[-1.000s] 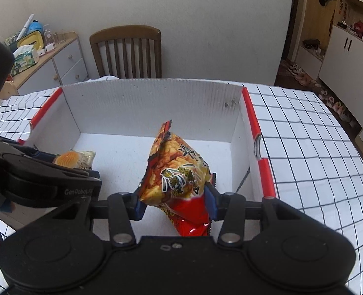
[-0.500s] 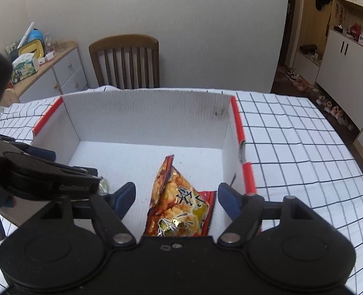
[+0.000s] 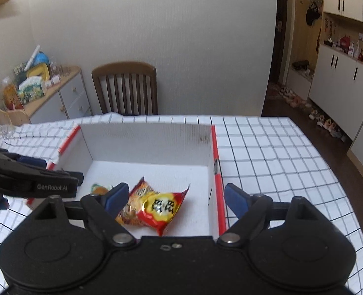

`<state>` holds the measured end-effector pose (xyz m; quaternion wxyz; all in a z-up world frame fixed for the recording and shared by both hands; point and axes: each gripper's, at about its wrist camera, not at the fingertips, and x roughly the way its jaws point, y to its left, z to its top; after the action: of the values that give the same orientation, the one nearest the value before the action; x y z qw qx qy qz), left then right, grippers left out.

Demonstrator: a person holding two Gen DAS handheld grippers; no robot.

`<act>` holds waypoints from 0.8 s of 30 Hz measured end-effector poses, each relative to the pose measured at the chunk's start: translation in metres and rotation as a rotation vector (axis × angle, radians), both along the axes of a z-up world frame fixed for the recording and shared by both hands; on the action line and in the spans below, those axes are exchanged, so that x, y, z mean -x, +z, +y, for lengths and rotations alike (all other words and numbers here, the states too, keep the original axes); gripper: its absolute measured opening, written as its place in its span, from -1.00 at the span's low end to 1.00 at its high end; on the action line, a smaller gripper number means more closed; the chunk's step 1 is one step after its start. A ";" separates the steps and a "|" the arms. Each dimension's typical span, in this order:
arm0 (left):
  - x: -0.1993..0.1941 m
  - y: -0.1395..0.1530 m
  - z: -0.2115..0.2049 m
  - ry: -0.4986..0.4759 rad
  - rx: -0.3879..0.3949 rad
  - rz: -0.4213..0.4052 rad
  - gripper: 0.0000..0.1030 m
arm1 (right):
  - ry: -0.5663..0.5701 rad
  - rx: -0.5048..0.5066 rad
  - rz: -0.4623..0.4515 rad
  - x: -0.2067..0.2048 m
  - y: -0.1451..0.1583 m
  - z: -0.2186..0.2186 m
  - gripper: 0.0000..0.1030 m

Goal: Organize snacks
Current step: 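Open both tools to drop the cake and chip bag into the box, then move both tools back toward the remaining snacks on the table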

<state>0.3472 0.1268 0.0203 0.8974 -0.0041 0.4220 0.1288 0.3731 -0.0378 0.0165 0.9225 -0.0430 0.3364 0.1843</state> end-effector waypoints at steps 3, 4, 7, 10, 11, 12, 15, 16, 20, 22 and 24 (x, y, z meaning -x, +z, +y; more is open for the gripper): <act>0.014 0.013 -0.003 0.002 0.009 -0.027 0.29 | 0.000 -0.027 -0.012 0.010 0.013 -0.004 0.71; 0.019 0.017 -0.004 0.000 0.011 -0.035 0.29 | 0.000 -0.031 -0.019 0.015 0.016 -0.005 0.72; 0.034 0.029 -0.006 0.002 0.015 -0.063 0.29 | 0.004 -0.031 -0.050 0.027 0.028 -0.007 0.73; 0.051 0.038 -0.008 -0.007 0.033 -0.079 0.29 | 0.008 -0.046 -0.061 0.037 0.036 -0.012 0.74; 0.056 0.041 -0.008 -0.008 0.034 -0.085 0.29 | 0.011 -0.048 -0.065 0.041 0.039 -0.013 0.76; 0.061 0.043 -0.009 -0.010 0.034 -0.090 0.29 | 0.010 -0.047 -0.072 0.045 0.041 -0.015 0.81; 0.076 0.047 -0.009 -0.010 0.042 -0.108 0.29 | 0.012 -0.041 -0.087 0.057 0.045 -0.020 0.86; 0.080 0.048 -0.009 -0.010 0.047 -0.110 0.29 | 0.014 -0.042 -0.089 0.060 0.046 -0.022 0.86; 0.098 0.050 -0.012 -0.016 0.054 -0.121 0.29 | 0.031 -0.051 -0.084 0.076 0.046 -0.028 0.89; 0.106 0.049 -0.015 -0.021 0.055 -0.125 0.30 | 0.041 -0.049 -0.085 0.084 0.045 -0.031 0.93; 0.115 0.047 -0.019 -0.034 0.056 -0.124 0.30 | 0.048 -0.046 -0.086 0.094 0.045 -0.034 0.97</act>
<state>0.2323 0.1081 0.0672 0.9234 -0.0299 0.3690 0.1013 0.2794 -0.0714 0.0612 0.9322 -0.0377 0.2909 0.2122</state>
